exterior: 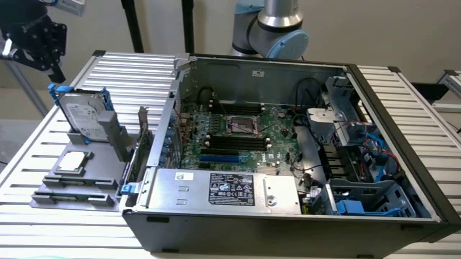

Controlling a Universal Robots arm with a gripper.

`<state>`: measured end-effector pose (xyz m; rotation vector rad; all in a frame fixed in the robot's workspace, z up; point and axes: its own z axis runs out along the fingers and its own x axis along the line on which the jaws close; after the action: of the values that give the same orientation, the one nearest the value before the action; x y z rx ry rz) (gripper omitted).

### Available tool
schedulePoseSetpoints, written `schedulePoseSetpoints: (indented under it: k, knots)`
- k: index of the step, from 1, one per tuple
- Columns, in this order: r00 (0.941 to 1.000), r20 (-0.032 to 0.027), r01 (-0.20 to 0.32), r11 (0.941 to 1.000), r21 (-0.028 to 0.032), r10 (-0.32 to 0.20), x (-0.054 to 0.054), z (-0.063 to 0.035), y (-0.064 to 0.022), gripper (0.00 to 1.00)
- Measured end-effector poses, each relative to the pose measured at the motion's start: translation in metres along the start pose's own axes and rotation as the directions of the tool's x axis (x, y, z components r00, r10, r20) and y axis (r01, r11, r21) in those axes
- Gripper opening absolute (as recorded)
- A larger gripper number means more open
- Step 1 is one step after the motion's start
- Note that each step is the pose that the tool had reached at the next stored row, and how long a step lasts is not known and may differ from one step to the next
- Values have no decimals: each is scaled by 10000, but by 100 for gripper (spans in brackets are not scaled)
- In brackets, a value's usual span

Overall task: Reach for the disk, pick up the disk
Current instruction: 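Pick up the disk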

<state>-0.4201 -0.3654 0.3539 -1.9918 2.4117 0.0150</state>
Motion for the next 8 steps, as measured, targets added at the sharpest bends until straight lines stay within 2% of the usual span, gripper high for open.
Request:
schedulePoseSetpoints:
  k: [4, 8]
  knots:
    - [9973, 2, 734, 9973, -12, -734, 0, 4, 0, 11]
    - [9899, 10, 1420, 9899, -24, -1420, 0, 11, 0, 11]
